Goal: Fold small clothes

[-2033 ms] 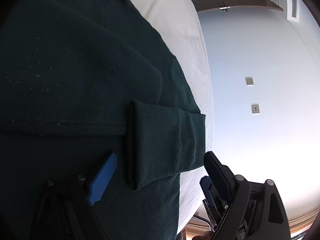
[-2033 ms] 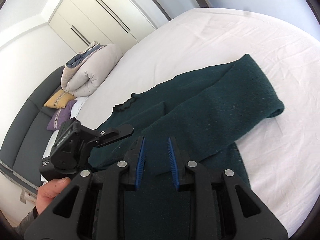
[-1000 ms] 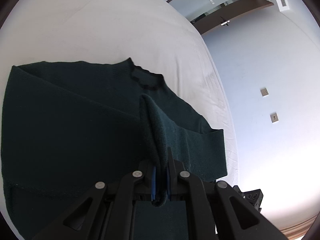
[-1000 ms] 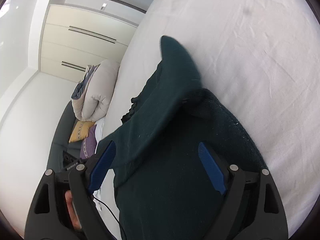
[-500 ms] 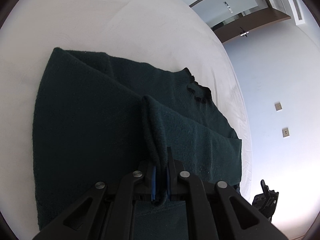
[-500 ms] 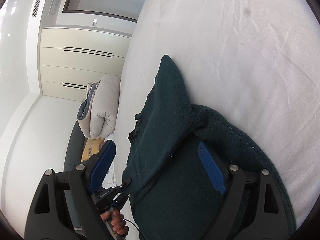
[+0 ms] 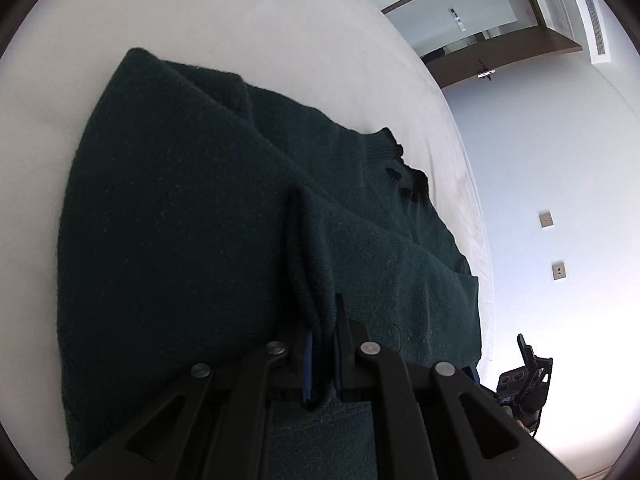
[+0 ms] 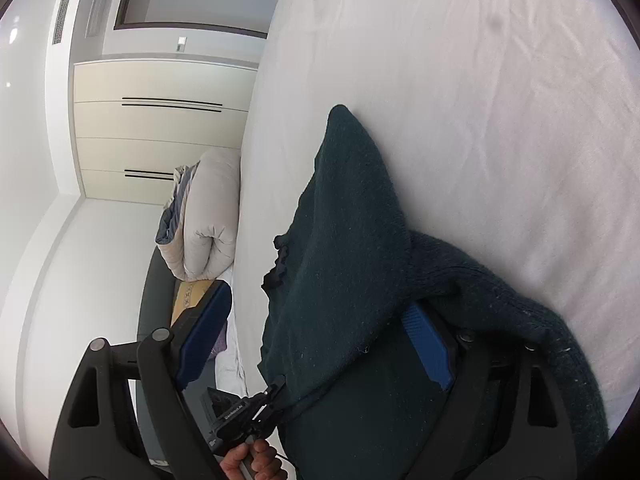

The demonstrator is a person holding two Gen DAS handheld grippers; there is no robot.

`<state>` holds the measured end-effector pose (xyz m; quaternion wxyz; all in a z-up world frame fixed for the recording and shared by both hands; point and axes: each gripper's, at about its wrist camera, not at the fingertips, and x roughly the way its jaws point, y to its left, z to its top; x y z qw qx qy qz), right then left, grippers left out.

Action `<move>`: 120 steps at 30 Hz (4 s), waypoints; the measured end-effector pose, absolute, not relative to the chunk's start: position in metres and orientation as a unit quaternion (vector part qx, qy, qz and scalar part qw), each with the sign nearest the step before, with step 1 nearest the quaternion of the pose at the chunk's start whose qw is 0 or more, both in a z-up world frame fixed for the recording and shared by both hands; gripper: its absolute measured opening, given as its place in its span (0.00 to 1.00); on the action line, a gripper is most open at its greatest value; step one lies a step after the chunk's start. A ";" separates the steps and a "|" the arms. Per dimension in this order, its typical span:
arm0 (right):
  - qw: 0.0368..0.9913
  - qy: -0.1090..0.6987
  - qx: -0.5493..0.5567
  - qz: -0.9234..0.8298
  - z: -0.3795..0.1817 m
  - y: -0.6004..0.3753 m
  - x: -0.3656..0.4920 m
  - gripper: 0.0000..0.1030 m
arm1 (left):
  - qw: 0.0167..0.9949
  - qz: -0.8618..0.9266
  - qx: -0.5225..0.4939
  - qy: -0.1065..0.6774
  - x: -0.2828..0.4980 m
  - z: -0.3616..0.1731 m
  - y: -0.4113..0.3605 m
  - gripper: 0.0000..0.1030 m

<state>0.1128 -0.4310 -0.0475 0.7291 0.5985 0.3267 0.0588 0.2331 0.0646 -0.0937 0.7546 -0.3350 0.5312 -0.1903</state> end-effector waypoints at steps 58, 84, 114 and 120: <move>0.810 0.397 0.406 0.149 -0.036 -0.413 0.162 0.82 | 0.761 -0.218 -0.367 0.489 0.195 -0.096 0.108 0.35; 0.790 0.467 0.353 0.183 -0.026 -0.444 -0.149 0.82 | 0.732 -0.200 -0.349 0.550 -0.104 -0.100 0.151 0.69; 0.749 0.544 0.328 0.190 -0.035 -0.444 -0.183 0.72 | 0.712 -0.213 -0.357 0.566 -0.109 -0.109 0.146 0.11; 0.718 0.573 0.372 0.136 -0.052 -0.461 -0.183 0.35 | 0.712 -0.218 -0.365 0.559 -0.108 -0.104 0.149 0.10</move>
